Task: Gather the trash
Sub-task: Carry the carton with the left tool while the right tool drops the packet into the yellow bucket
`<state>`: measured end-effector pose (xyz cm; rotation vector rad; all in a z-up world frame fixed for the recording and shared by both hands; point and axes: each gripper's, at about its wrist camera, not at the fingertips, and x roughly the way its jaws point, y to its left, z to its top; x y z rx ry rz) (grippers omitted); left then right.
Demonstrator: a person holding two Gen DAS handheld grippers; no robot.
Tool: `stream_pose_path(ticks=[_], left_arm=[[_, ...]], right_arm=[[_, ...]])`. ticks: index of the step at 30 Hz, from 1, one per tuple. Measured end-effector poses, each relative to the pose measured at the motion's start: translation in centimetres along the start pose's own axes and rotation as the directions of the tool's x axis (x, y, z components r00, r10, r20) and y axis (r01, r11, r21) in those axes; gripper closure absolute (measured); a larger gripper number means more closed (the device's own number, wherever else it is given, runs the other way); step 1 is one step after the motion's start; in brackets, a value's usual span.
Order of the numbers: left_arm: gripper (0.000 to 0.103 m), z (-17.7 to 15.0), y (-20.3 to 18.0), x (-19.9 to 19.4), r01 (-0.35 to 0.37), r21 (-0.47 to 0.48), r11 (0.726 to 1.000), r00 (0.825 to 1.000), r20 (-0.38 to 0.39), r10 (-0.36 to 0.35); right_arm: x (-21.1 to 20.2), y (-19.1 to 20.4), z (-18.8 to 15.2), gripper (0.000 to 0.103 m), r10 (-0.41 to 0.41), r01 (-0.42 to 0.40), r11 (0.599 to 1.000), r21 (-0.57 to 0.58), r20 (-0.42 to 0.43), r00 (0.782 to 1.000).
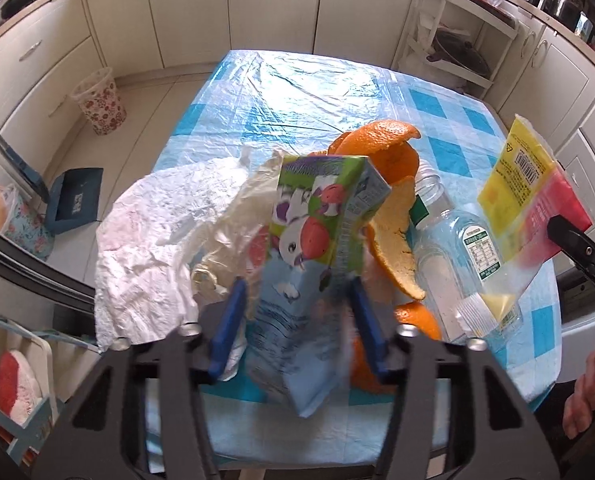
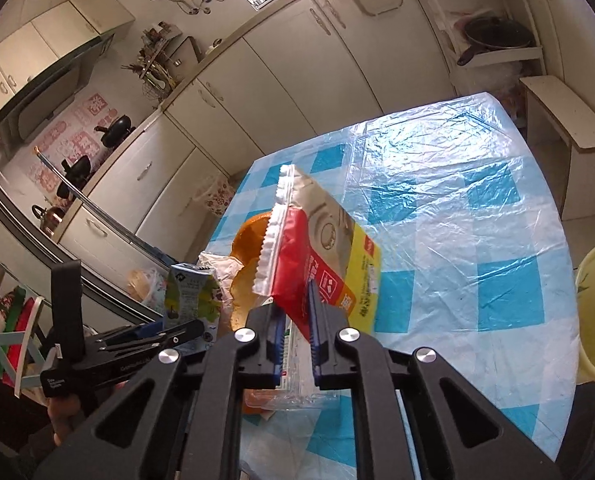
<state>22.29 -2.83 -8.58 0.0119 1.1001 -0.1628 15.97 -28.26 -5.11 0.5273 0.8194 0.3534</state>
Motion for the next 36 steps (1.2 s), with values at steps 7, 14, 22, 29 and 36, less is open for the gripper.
stream_pose_path(ticks=[7, 14, 22, 29, 36], left_arm=[[0.077, -0.1, 0.7, -1.2, 0.007, -0.026, 1.0, 0.999, 0.035, -0.006], [0.077, -0.4, 1.9, -3.7, 0.062, -0.07, 0.996, 0.995, 0.083, -0.056], [0.077, 0.3, 0.2, -8.2, 0.188, -0.072, 0.98, 0.972, 0.155, -0.175], [0.077, 1.8, -9.5, -10.4, 0.312, 0.077, 0.947, 0.932, 0.17, -0.321], [0.077, 2.6, -21.4, -9.7, 0.406, 0.199, 0.892, 0.894, 0.117, -0.433]], right_arm=[[-0.8, -1.0, 0.2, 0.095, 0.024, -0.025, 0.999, 0.043, 0.026, 0.999], [-2.0, -1.9, 0.4, 0.097, 0.033, -0.037, 0.997, 0.068, 0.063, 0.997], [-7.0, -5.6, 1.3, 0.098, -0.032, 0.007, 0.991, 0.132, 0.187, 0.982], [-15.0, -13.2, 1.2, 0.098, -0.223, 0.142, 0.953, 0.267, 0.303, 0.926], [-16.7, -20.1, 1.8, 0.098, -0.431, 0.361, 0.877, 0.316, 0.187, 0.883]])
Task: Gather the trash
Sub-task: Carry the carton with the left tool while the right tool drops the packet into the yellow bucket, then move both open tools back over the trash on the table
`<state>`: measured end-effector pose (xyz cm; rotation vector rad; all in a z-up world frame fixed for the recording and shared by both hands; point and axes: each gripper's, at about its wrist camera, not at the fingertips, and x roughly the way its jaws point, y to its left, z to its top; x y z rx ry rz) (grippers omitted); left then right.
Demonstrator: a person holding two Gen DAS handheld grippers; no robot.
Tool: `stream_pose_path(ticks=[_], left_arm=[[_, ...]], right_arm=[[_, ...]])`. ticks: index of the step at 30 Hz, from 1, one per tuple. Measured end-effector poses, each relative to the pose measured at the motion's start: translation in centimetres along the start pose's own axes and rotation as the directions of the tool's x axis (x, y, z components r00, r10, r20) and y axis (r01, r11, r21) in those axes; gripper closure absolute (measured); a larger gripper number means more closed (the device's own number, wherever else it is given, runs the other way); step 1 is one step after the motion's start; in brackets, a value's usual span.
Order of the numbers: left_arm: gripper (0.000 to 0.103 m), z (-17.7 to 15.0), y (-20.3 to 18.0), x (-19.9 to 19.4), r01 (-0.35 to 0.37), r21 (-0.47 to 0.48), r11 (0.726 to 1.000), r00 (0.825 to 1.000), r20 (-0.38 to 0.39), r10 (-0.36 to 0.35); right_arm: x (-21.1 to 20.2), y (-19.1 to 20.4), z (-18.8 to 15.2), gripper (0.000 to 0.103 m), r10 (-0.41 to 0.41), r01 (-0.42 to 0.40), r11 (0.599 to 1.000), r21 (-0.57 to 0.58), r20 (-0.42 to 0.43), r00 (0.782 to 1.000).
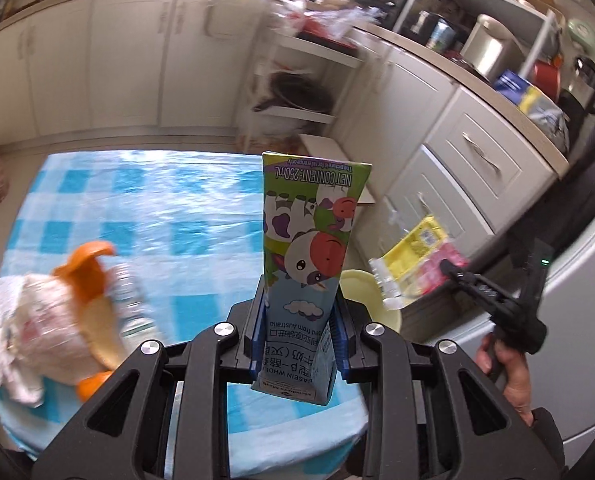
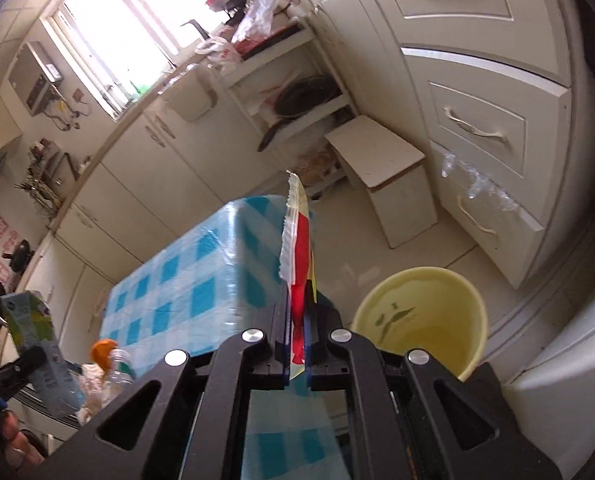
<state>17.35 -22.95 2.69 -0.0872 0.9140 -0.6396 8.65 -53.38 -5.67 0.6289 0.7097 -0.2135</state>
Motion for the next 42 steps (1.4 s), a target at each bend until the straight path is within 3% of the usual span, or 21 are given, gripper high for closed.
stream_pose_path(ticks=[4, 8, 9, 10, 11, 12, 14, 19, 24, 27, 30, 32, 36, 39, 42], left_arm=[[0.077, 0.5, -3.8, 4.8, 0.043, 0.009, 0.999, 0.998, -0.05, -0.042], [0.077, 0.5, -6.3, 10.6, 0.052, -0.004, 0.999, 0.992, -0.114, -0.052], [0.077, 0.4, -6.7, 12.0, 0.05, -0.01, 0.999, 0.99, -0.131, -0.05], [0.077, 0.2, -7.2, 13.7, 0.046, -0.019, 0.999, 0.987, -0.154, -0.049], [0.077, 0.0, -7.7, 15.2, 0.043, -0.025, 0.999, 0.983, -0.175, -0.047], [0.077, -0.3, -8.1, 16.6, 0.044, -0.032, 0.999, 0.979, -0.196, -0.05], [0.077, -1.1, -9.0, 19.2, 0.044, -0.051, 0.998, 0.969, -0.239, -0.055], [0.077, -3.1, -10.9, 25.2, 0.026, -0.103, 0.994, 0.941, -0.333, -0.059], [0.073, -4.8, -13.3, 31.0, -0.036, -0.089, 0.995, 0.908, -0.419, -0.004], [0.052, -5.5, -14.4, 34.1, -0.07, -0.064, 0.995, 0.881, -0.472, 0.032], [0.046, -5.6, -14.8, 34.8, -0.078, -0.074, 0.994, 0.868, -0.495, 0.031], [0.038, -5.2, -15.0, 33.8, -0.062, -0.071, 0.996, 0.88, -0.475, 0.021], [0.036, -4.3, -14.6, 29.6, -0.035, -0.059, 0.998, 0.911, -0.412, 0.008], [0.033, -3.3, -13.2, 24.4, -0.027, -0.025, 0.999, 0.946, -0.325, 0.017], [0.029, -2.7, -10.6, 18.5, -0.065, 0.02, 0.998, 0.972, -0.224, 0.068]], right_arm=[[4.2, -2.8, 0.5, 0.098, -0.095, 0.096, 0.995, 0.006, -0.126, 0.987], [9.2, -5.6, 0.0, 0.096, -0.167, 0.172, 0.985, -0.006, -0.296, 0.941], [10.1, -6.1, -0.2, 0.087, -0.165, 0.177, 0.984, 0.006, -0.336, 0.927], [10.8, -6.9, -0.4, 0.066, -0.161, 0.185, 0.982, 0.032, -0.367, 0.916], [11.0, -7.4, -0.2, 0.056, -0.163, 0.197, 0.979, 0.058, -0.37, 0.915], [10.6, -7.7, 0.2, 0.049, -0.163, 0.201, 0.977, 0.074, -0.351, 0.922], [9.3, -7.6, 1.1, 0.048, -0.154, 0.188, 0.978, 0.09, -0.297, 0.942], [4.1, -7.5, 3.5, 0.036, -0.104, 0.115, 0.976, 0.184, -0.069, 0.992], [1.4, -6.8, 5.2, 0.033, -0.082, 0.068, 0.979, 0.191, 0.068, 0.994], [0.9, -6.4, 5.8, 0.033, -0.085, 0.065, 0.979, 0.192, 0.098, 0.992], [1.3, -6.1, 6.2, 0.033, -0.077, 0.058, 0.98, 0.191, 0.094, 0.993], [1.5, -5.6, 6.7, 0.033, -0.073, 0.055, 0.981, 0.184, 0.092, 0.993], [0.9, -4.4, 6.8, 0.033, -0.047, 0.022, 0.984, 0.177, 0.139, 0.989], [0.6, -3.0, 6.7, 0.032, -0.03, 0.0, 0.987, 0.163, 0.179, 0.983], [0.7, -1.5, 6.5, 0.029, -0.015, -0.014, 0.988, 0.151, 0.189, 0.982]])
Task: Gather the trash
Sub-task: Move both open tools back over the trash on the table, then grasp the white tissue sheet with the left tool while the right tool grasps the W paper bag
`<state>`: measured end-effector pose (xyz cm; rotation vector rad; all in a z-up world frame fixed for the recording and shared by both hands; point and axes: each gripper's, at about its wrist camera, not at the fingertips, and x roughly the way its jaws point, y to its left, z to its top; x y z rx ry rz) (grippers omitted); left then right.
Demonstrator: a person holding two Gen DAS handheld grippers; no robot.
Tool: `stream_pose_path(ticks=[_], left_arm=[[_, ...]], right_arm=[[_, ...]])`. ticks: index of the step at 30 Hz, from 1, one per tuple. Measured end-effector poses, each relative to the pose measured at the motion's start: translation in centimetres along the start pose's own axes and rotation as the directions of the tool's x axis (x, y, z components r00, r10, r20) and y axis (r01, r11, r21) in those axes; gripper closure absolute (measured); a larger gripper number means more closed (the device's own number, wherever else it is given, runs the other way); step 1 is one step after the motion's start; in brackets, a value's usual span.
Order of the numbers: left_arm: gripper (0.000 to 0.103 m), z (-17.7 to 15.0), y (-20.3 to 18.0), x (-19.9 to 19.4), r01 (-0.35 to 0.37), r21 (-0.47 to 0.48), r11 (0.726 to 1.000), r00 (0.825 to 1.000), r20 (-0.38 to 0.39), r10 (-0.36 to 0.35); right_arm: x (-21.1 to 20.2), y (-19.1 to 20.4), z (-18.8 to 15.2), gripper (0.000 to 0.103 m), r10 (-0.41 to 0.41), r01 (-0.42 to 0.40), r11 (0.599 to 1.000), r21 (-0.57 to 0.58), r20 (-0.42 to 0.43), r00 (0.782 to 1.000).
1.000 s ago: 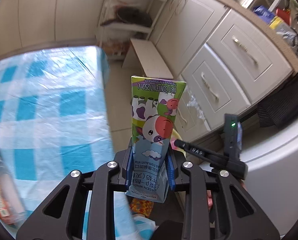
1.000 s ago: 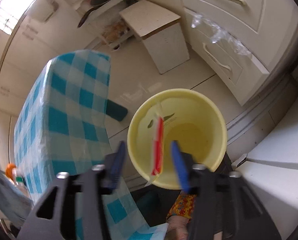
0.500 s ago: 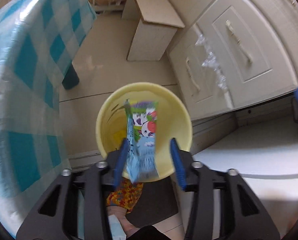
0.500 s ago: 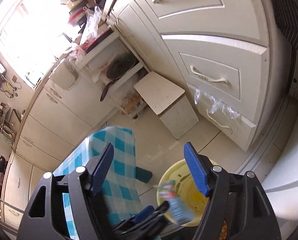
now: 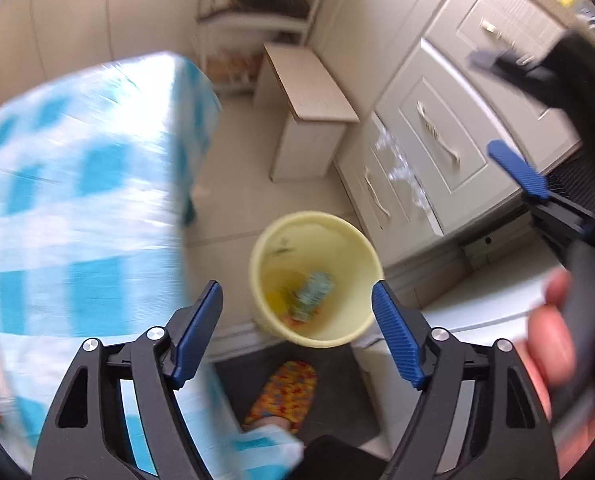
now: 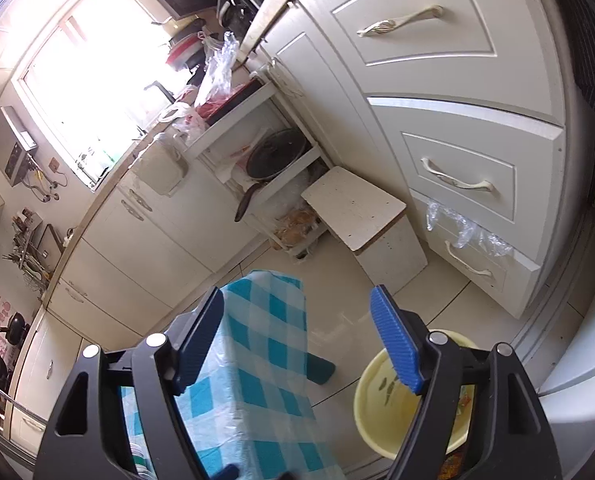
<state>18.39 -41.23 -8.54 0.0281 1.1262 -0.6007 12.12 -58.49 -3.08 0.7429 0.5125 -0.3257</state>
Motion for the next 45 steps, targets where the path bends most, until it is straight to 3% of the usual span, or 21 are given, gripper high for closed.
stream_pose_path(ticks=[4, 7, 11, 14, 15, 18, 23, 26, 29, 31, 36, 38, 40, 42, 45], left_arm=[[0.027, -1.9, 6.3, -7.8, -0.085, -0.015, 0.996, 0.99, 0.111, 0.087], [0.024, -3.9, 12.2, -13.5, -0.174, -0.073, 0.982, 0.966, 0.179, 0.184], [0.02, -6.9, 20.8, -19.3, -0.312, -0.188, 0.931, 0.916, 0.202, 0.348], [0.02, -9.1, 27.9, -22.0, -0.422, -0.245, 0.873, 0.872, 0.153, 0.465], [0.02, -9.7, 29.3, -22.3, -0.443, -0.243, 0.863, 0.866, 0.132, 0.482], [0.02, -11.2, 33.7, -23.0, -0.438, -0.225, 0.87, 0.882, 0.081, 0.465], [0.018, -12.5, 37.2, -21.5, -0.412, -0.181, 0.893, 0.906, 0.025, 0.423], [0.017, -12.1, 37.3, -19.7, -0.467, -0.137, 0.873, 0.881, 0.006, 0.473], [0.018, -11.6, 38.8, -18.7, -0.467, -0.16, 0.87, 0.882, -0.021, 0.47], [0.02, -11.4, 40.3, -18.0, -0.447, -0.202, 0.871, 0.893, -0.049, 0.447], [0.056, -11.5, 42.1, -17.8, -0.343, -0.295, 0.892, 0.937, -0.048, 0.345], [0.078, -11.4, 41.9, -17.6, -0.313, -0.3, 0.901, 0.948, -0.04, 0.316], [0.092, -11.3, 41.4, -17.5, -0.299, -0.293, 0.908, 0.953, -0.036, 0.302], [0.1, -11.3, 41.0, -17.6, -0.291, -0.283, 0.914, 0.954, -0.02, 0.298], [0.101, -11.3, 40.7, -18.5, -0.28, -0.287, 0.916, 0.955, 0.019, 0.297]], right_arm=[[0.4, 2.2, -0.8, 0.029, 0.021, -0.021, 0.999, -0.037, -0.016, 1.0], [0.5, 4.1, -1.7, 0.029, 0.037, -0.039, 0.996, -0.076, -0.025, 0.999], [0.6, 6.9, -3.3, 0.027, 0.064, -0.07, 0.988, -0.139, -0.05, 0.997], [0.8, 9.0, -4.7, 0.027, 0.087, -0.098, 0.979, -0.18, -0.072, 0.994], [0.9, 9.8, -5.2, 0.027, 0.096, -0.11, 0.975, -0.193, -0.08, 0.992], [1.4, 12.3, -6.7, 0.026, 0.121, -0.143, 0.963, -0.228, -0.107, 0.987], [2.7, 16.1, -9.5, 0.026, 0.159, -0.198, 0.943, -0.266, -0.162, 0.974], [3.5, 18.2, -11.3, 0.026, 0.176, -0.231, 0.926, -0.299, -0.198, 0.964], [4.0, 20.2, -13.0, 0.026, 0.184, -0.256, 0.905, -0.341, -0.229, 0.956], [4.4, 21.3, -14.0, 0.026, 0.188, -0.271, 0.89, -0.367, -0.246, 0.951], [4.6, 23.5, -15.8, 0.026, 0.202, -0.305, 0.857, -0.416, -0.274, 0.94], [4.7, 24.2, -16.4, 0.026, 0.209, -0.32, 0.844, -0.43, -0.285, 0.936], [4.8, 24.7, -17.0, 0.026, 0.215, -0.333, 0.834, -0.44, -0.296, 0.931], [4.8, 25.1, -17.7, 0.026, 0.219, -0.344, 0.825, -0.448, -0.308, 0.926], [4.6, 25.9, -18.5, 0.026, 0.225, -0.361, 0.802, -0.475, -0.32, 0.92]])
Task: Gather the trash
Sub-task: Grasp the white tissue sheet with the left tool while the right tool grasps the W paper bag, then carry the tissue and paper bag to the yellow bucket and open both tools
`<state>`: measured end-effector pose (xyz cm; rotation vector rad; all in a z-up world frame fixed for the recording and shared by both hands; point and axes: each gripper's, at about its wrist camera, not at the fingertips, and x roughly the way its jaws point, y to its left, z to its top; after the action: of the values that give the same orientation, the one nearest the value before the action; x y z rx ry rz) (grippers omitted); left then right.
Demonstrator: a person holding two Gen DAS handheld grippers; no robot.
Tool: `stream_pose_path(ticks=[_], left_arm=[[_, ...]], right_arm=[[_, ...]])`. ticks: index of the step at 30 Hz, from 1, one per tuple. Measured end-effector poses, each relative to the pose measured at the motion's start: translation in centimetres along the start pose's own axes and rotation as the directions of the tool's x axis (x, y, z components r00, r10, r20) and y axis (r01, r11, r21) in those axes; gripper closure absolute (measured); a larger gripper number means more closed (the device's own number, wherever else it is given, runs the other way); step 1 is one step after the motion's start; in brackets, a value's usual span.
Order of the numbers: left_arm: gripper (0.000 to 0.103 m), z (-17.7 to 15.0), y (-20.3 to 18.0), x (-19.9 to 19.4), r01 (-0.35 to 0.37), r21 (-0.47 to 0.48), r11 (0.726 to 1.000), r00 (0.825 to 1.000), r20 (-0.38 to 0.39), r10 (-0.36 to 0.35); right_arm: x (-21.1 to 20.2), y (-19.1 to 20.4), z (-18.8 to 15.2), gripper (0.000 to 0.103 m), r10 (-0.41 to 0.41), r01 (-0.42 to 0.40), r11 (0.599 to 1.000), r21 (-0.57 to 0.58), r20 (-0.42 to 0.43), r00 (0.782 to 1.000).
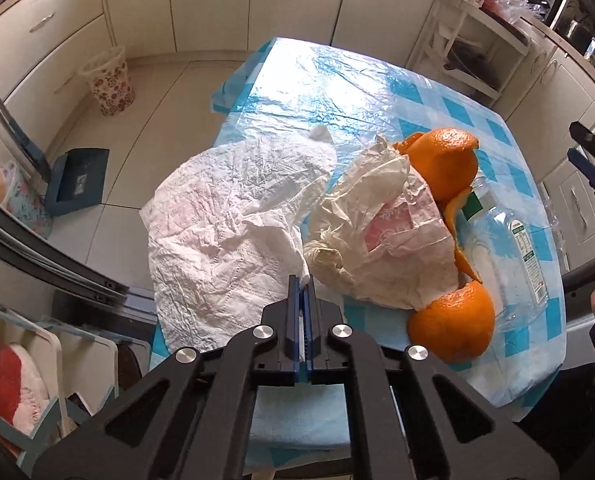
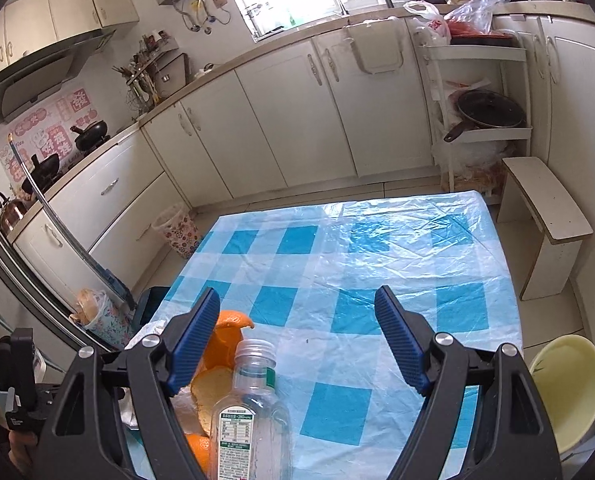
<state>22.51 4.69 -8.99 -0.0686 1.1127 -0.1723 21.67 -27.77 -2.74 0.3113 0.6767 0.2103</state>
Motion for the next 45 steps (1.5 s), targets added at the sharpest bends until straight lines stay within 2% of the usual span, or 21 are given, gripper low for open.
stream_pose_path(ticks=[3, 6, 8, 11, 16, 19, 21, 23, 24, 27, 31, 35, 36, 37, 38, 39, 40, 41, 45], left_arm=[[0.101, 0.2, 0.8, -1.3, 0.032, -0.037, 0.999, 0.998, 0.047, -0.03], [0.101, 0.6, 1.9, -3.3, 0.103, -0.075, 0.992, 0.988, 0.124, -0.093], [0.101, 0.8, 2.5, -5.1, 0.151, -0.09, 0.984, 0.974, 0.185, -0.132], [0.101, 1.3, 3.0, -7.0, 0.185, -0.095, 0.978, 0.954, 0.255, -0.156], [0.101, 2.3, 4.4, -11.3, 0.248, -0.107, 0.963, 0.897, 0.401, -0.186], [0.101, 2.6, 6.2, -13.7, 0.292, -0.126, 0.948, 0.855, 0.48, -0.199], [0.101, 2.5, 7.3, -14.8, 0.315, -0.146, 0.938, 0.832, 0.517, -0.199], [0.101, 2.3, 8.5, -15.4, 0.329, -0.165, 0.93, 0.82, 0.538, -0.195], [0.101, 2.0, 9.0, -15.6, 0.329, -0.17, 0.929, 0.817, 0.545, -0.19], [0.101, 1.7, 10.3, -16.0, 0.34, -0.185, 0.922, 0.81, 0.556, -0.187], [0.101, 1.3, 11.3, -16.1, 0.357, -0.194, 0.914, 0.801, 0.567, -0.192], [0.101, 1.1, 11.5, -16.1, 0.363, -0.188, 0.913, 0.8, 0.565, -0.201], [0.101, 1.0, 11.6, -16.1, 0.365, -0.186, 0.912, 0.799, 0.566, -0.204], [0.101, 1.0, 11.6, -16.1, 0.367, -0.185, 0.912, 0.798, 0.566, -0.206], [0.101, 0.9, 11.7, -16.1, 0.369, -0.185, 0.911, 0.797, 0.566, -0.208], [0.101, 0.8, 11.7, -16.1, 0.371, -0.185, 0.91, 0.797, 0.566, -0.21], [0.101, 0.8, 11.8, -16.1, 0.373, -0.187, 0.909, 0.798, 0.564, -0.211], [0.101, 0.8, 11.8, -16.0, 0.376, -0.188, 0.907, 0.798, 0.563, -0.214], [0.101, 0.7, 11.7, -15.6, 0.381, -0.19, 0.905, 0.802, 0.555, -0.221]], right_arm=[[-0.1, 1.8, -0.3, 0.026, 0.041, -0.041, 0.997, -0.066, 0.0, 0.999], [-0.2, 4.2, -1.1, 0.026, 0.094, -0.095, 0.98, -0.172, -0.012, 0.995], [0.0, 6.3, -1.9, 0.026, 0.144, -0.149, 0.958, -0.244, -0.04, 0.989], [0.6, 10.1, -3.5, 0.026, 0.215, -0.238, 0.906, -0.349, -0.106, 0.971], [2.1, 17.1, -6.5, 0.026, 0.259, -0.325, 0.79, -0.52, -0.197, 0.945], [4.4, 20.3, -8.0, 0.026, 0.259, -0.366, 0.744, -0.56, -0.262, 0.929], [6.4, 21.7, -8.5, 0.026, 0.25, -0.387, 0.743, -0.546, -0.31, 0.917], [8.2, 23.1, -8.8, 0.022, 0.261, -0.424, 0.756, -0.499, -0.364, 0.894], [8.9, 23.7, -9.0, 0.019, 0.259, -0.43, 0.759, -0.489, -0.379, 0.889], [11.4, 25.6, -9.7, 0.018, 0.205, -0.407, 0.769, -0.493, -0.413, 0.887], [14.9, 26.2, -10.3, 0.018, 0.11, -0.348, 0.81, -0.472, -0.461, 0.881], [16.1, 26.6, -11.4, 0.019, 0.015, -0.308, 0.79, -0.53, -0.485, 0.875], [16.3, 26.7, -11.6, 0.024, 0.007, -0.309, 0.783, -0.54, -0.489, 0.872], [16.3, 26.6, -11.8, 0.042, 0.008, -0.319, 0.778, -0.542, -0.499, 0.867], [16.3, 26.5, -11.9, 0.048, 0.024, -0.337, 0.778, -0.53, -0.511, 0.859], [16.1, 26.3, -11.7, 0.061, 0.024, -0.326, 0.785, -0.527, -0.5, 0.866], [16.0, 26.1, -11.6, 0.085, 0.034, -0.333, 0.788, -0.518, -0.503, 0.863], [16.0, 25.9, -11.5, 0.094, 0.036, -0.332, 0.794, -0.509, -0.506, 0.862], [14.7, 25.1, -10.9, 0.1, 0.094, -0.346, 0.814, -0.467, -0.482, 0.871]])
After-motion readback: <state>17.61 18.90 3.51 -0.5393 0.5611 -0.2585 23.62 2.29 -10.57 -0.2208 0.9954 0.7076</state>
